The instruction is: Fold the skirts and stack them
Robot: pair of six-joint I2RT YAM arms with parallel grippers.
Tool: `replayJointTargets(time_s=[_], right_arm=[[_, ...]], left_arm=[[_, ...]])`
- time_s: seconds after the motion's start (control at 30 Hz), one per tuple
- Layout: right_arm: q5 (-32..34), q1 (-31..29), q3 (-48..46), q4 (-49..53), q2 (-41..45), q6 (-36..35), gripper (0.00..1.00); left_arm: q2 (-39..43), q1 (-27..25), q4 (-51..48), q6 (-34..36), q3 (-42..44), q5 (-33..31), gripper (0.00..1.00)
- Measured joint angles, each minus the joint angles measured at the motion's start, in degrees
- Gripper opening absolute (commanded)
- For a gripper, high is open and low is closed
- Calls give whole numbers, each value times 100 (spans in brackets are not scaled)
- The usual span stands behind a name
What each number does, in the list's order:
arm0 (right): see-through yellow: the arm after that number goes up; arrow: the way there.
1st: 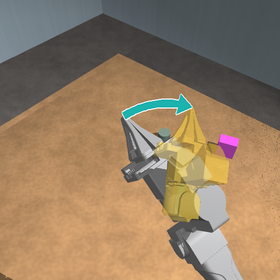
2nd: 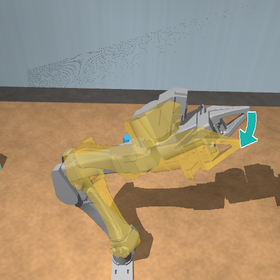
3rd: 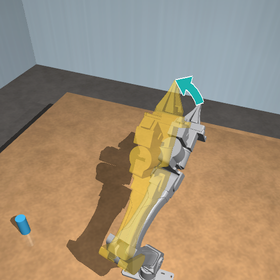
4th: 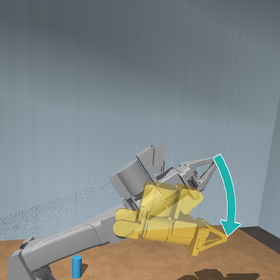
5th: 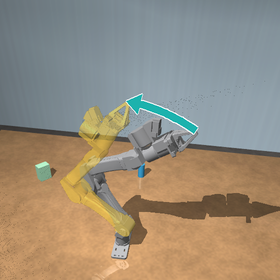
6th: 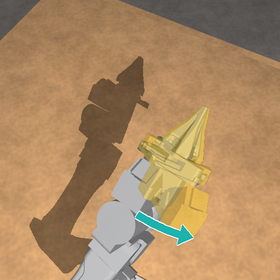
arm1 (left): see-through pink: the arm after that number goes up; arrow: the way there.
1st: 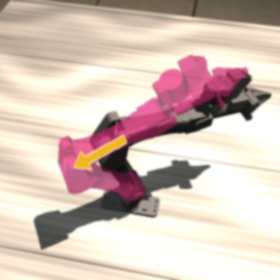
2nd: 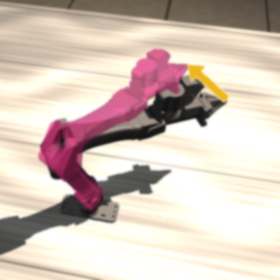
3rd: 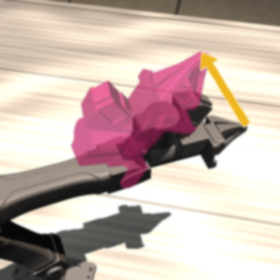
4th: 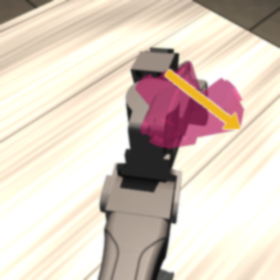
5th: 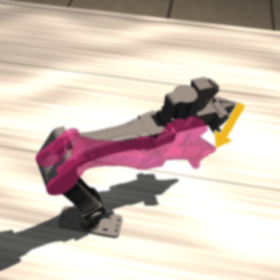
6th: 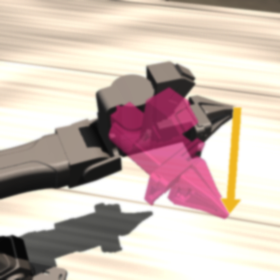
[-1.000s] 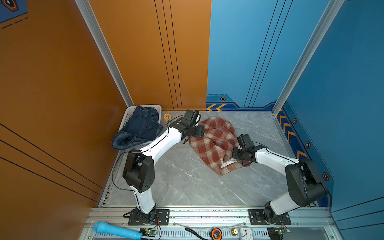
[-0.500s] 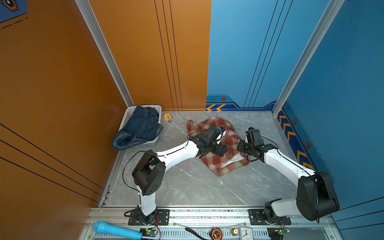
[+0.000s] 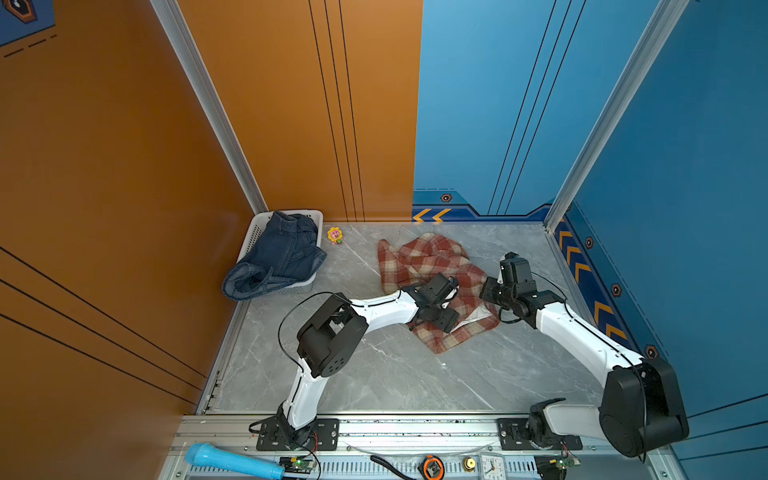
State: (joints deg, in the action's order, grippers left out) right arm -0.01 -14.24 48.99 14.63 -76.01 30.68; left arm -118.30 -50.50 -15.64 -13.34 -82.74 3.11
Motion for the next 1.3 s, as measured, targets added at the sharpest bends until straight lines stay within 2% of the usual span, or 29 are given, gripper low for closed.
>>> replayJointTargets(time_s=[0.03, 0.07, 0.1, 0.13, 0.2, 0.33, 0.4, 0.57, 0.7, 0.73, 0.77, 0.8, 0.83, 0.87, 0.93, 1.03, 1.17, 1.3], right_arm=[[0, 0, -9, 0, 0, 11, 0], [0, 0, -20, 2, 2, 24, 0], [4, 0, -24, 4, 4, 24, 0], [13, -2, -33, 4, 15, 26, 0], [22, -7, -42, 22, 50, 24, 0], [24, -4, -44, 44, 151, 24, 0], [28, -7, -44, 48, 181, 20, 0], [131, -111, 0, 197, 192, -46, 0], [234, -433, 144, 297, 192, -109, 0], [264, -544, 164, 297, 192, -125, 4], [282, -649, 175, 299, 192, -131, 13], [286, -723, 179, 302, 186, -131, 22], [289, -782, 186, 308, 166, -160, 34], [289, -796, 199, 315, 136, -155, 48], [297, -684, 210, 321, 42, -125, 61], [308, -262, 212, 345, -127, -46, 68], [332, 396, 205, 341, -175, 94, 69], [345, 557, 131, 332, -146, 138, 70]], left_arm=[[-46, -9, 0, -7, -33, -33, 75], [-103, -11, 13, -42, -76, -74, 66], [-155, -15, 46, -85, -120, -127, 49], [-203, -15, 92, -114, -142, -168, 27], [-258, -13, 162, -166, -162, -251, 0], [-234, 55, 302, -275, -81, -297, 0], [-13, 157, 520, -363, 262, -299, 0], [1147, 702, 883, -629, 1349, -310, 0], [2157, 1128, 1394, -933, 2035, -310, 0], [2387, 1198, 1552, -1027, 2240, -306, 0], [2540, 1235, 1641, -1093, 2396, -304, 1], [2612, 1237, 1711, -1147, 2498, -304, 11], [2632, 1220, 1773, -1191, 2581, -284, 25], [2601, 1182, 1808, -1250, 2625, -258, 34], [2483, 1093, 1834, -1342, 2636, -212, 47], [2199, 876, 1880, -1403, 2555, -149, 57], [1681, 518, 1729, -1414, 1965, -81, 61], [1239, 240, 1427, -1331, 1193, -70, 64]])
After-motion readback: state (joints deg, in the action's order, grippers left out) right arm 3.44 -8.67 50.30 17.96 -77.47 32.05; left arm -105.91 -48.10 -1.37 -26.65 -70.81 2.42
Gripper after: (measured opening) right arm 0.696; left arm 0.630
